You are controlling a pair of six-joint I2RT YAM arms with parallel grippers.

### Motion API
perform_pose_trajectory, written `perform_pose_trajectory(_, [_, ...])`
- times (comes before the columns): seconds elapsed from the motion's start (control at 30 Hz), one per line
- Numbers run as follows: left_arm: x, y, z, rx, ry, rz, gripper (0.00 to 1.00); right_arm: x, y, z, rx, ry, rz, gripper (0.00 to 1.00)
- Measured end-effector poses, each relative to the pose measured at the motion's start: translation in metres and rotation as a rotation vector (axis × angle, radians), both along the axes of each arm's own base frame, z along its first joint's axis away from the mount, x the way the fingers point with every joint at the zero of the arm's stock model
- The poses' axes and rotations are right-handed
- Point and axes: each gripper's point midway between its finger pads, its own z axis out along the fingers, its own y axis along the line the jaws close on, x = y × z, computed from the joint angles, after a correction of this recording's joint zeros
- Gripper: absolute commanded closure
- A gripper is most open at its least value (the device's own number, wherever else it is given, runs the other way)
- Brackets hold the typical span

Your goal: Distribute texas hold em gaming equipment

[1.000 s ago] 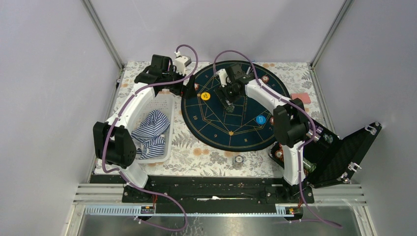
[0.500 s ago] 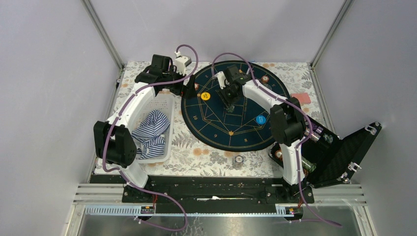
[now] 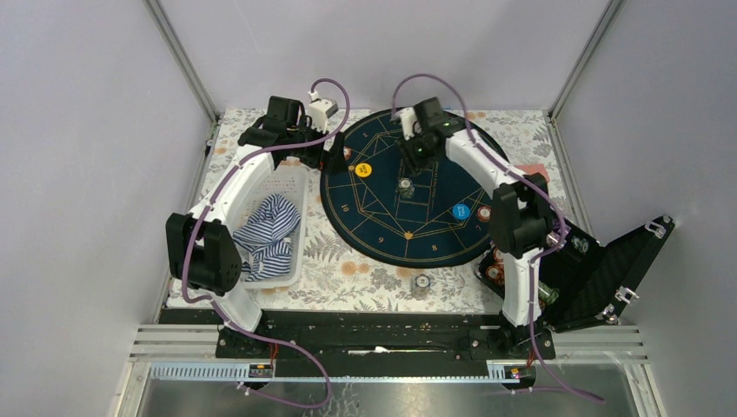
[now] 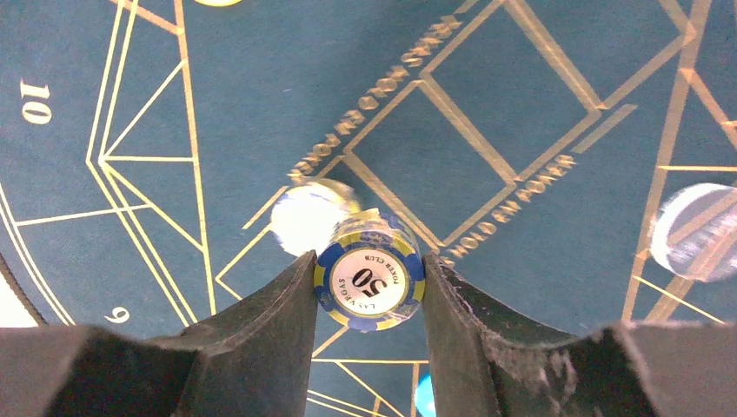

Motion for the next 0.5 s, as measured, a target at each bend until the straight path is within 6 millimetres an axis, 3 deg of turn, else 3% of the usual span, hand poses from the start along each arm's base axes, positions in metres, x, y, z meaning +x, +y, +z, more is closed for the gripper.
perform_pose_trajectory(0.07, [0.000,0.000,-0.001,0.000,0.004,-0.001,0.01,0.013,-0.016,0.021,0.040,-0.032,-0.042,0.63])
perform_pose_trajectory(0.2, [0.000,-0.001,-0.004,-0.001,0.010,-0.004,0.01,0.041,-0.059,0.044,0.091,-0.075,-0.142,0.64])
perform_pose_trajectory(0.3, [0.000,-0.001,-0.004,-0.002,0.013,-0.005,0.01,0.051,-0.086,0.049,0.109,-0.083,-0.191,0.64])
perform_pose_trajectory(0.5, [0.000,-0.002,-0.006,-0.002,0.016,-0.006,0.01,0.050,-0.091,0.046,0.113,-0.070,-0.207,0.64])
